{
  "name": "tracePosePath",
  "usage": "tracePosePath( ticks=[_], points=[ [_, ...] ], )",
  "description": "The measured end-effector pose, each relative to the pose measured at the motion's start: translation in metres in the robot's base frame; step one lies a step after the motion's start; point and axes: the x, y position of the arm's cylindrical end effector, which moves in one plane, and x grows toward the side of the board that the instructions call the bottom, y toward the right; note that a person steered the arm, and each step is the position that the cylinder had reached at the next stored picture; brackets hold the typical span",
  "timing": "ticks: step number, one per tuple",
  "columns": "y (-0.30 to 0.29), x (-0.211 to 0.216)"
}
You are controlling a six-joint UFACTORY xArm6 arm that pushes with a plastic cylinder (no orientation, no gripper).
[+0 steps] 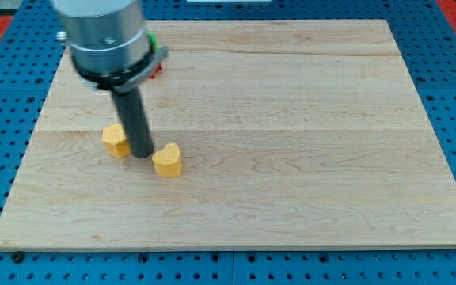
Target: Move the yellow hexagon below the red star
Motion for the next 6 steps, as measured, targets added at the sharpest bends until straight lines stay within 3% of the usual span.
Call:
tracePosePath(
  ticks=[1,3,4,5,6],
  points=[
    [0.039,0.035],
    [0.132,-0.028],
    [0.098,0.001],
    [0.01,0.016],
    [-0.053,-0.01]
  ],
)
